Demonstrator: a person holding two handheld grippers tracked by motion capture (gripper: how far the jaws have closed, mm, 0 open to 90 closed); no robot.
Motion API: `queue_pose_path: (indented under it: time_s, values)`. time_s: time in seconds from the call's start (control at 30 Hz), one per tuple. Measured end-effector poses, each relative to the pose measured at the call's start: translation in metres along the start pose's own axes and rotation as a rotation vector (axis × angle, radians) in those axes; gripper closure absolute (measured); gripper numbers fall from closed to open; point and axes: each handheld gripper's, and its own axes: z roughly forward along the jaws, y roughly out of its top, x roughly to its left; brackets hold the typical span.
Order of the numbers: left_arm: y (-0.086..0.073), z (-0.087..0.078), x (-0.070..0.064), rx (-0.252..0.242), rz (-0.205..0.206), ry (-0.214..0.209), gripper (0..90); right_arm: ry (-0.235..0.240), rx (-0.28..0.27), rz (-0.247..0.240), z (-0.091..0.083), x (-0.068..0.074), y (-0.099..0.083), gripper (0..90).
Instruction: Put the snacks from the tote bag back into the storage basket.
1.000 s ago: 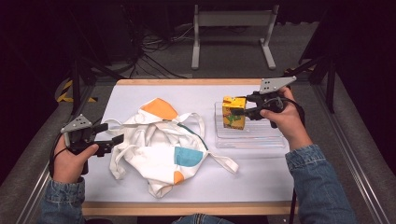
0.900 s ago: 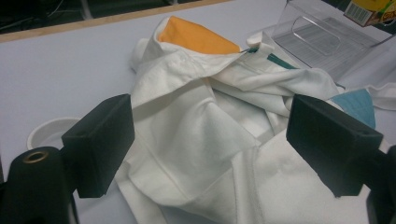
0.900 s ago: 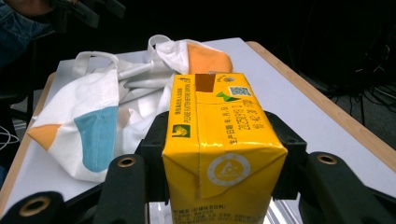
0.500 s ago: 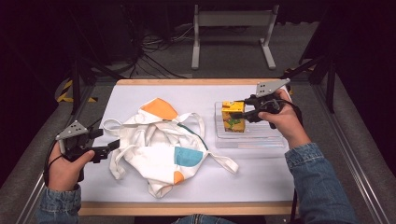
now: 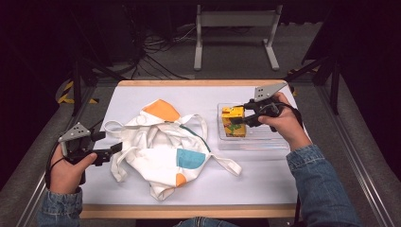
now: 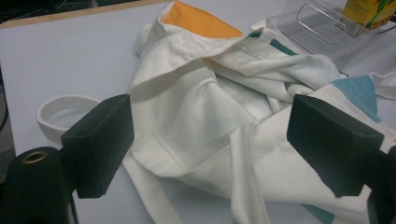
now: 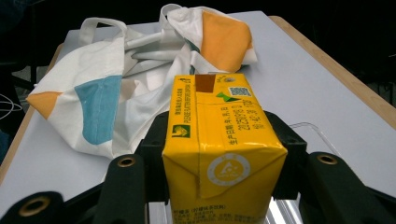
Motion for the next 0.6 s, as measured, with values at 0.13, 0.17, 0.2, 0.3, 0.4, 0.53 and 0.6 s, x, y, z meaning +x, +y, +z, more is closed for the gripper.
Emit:
queue_pose_path:
  time_s: [0.13,0.17,0.2,0.3,0.4,0.53,0.6]
  values:
    - [0.000,0.001,-0.001,0.003,0.002,-0.001,15.8,0.013,0.018,-0.004,0.004,0.000,-0.002,51.6]
    - [0.000,0.001,-0.001,0.003,-0.001,-0.003,15.8,0.018,0.023,-0.006,0.005,0.000,-0.002,51.6]
    - [0.000,0.001,-0.001,0.003,0.000,-0.001,15.8,0.021,0.023,-0.006,0.005,0.000,-0.002,51.6]
    - [0.000,0.002,0.000,0.004,0.001,-0.001,15.8,0.032,0.028,-0.010,0.007,0.001,-0.002,51.6]
    - [0.000,0.002,0.000,0.003,0.001,-0.003,15.8,0.040,0.034,-0.016,0.009,0.002,-0.003,51.5]
    - [0.000,0.002,0.000,0.000,0.001,-0.003,15.8,0.044,0.051,-0.021,0.012,0.003,-0.003,51.5]
    - [0.001,0.003,0.000,0.003,-0.002,-0.007,15.8,0.045,0.058,-0.026,0.013,0.004,-0.004,51.4]
